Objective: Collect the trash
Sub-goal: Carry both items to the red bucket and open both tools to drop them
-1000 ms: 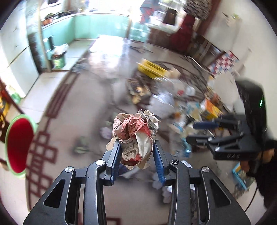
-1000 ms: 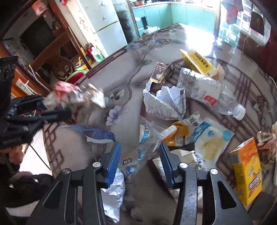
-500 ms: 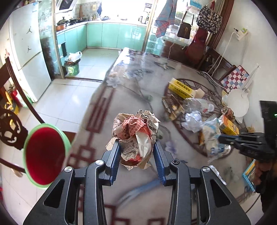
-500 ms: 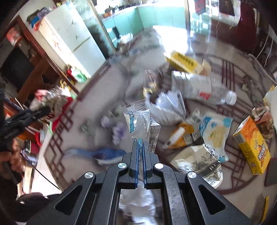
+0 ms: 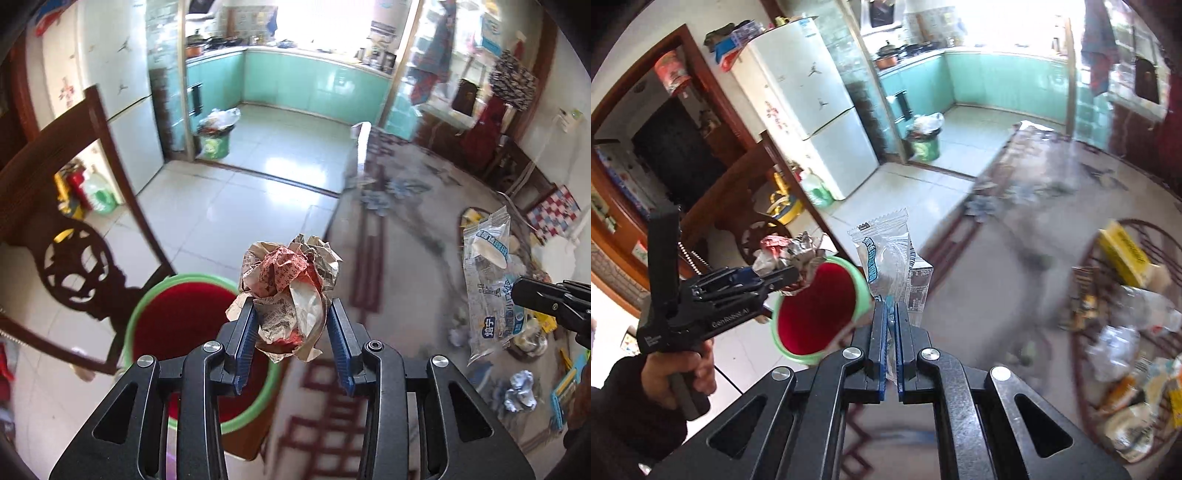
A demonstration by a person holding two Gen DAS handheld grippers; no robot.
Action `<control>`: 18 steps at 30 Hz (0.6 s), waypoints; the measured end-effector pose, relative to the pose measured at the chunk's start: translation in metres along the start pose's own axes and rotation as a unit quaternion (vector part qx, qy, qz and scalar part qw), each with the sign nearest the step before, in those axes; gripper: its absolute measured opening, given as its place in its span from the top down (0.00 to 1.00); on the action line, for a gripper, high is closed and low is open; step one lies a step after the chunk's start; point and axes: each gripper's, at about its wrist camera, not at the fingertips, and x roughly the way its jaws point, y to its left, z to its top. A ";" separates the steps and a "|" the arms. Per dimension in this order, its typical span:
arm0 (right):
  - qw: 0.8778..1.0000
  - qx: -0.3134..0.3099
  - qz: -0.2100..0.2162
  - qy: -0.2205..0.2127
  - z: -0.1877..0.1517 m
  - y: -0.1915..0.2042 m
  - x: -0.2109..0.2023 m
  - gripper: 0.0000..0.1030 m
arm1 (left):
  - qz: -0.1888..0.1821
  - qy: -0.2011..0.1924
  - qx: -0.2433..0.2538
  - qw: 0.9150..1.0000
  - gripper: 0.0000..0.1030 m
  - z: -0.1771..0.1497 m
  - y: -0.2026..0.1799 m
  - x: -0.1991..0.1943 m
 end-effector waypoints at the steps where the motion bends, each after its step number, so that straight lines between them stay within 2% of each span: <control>1: 1.000 -0.003 0.008 0.005 0.004 0.010 0.013 0.97 | 0.011 0.002 -0.004 1.000 0.65 -0.002 0.009 0.002; 10: 0.997 -0.013 0.048 0.056 0.020 0.062 0.105 0.97 | 0.058 0.017 -0.042 0.997 0.65 -0.007 0.071 0.011; 13: 0.996 -0.019 0.054 0.070 0.020 0.068 0.121 0.97 | 0.070 0.012 -0.043 0.997 0.65 -0.005 0.081 0.010; 18: 0.994 -0.035 0.051 0.091 0.016 0.074 0.153 0.97 | 0.081 0.027 -0.057 0.995 0.65 -0.006 0.099 0.024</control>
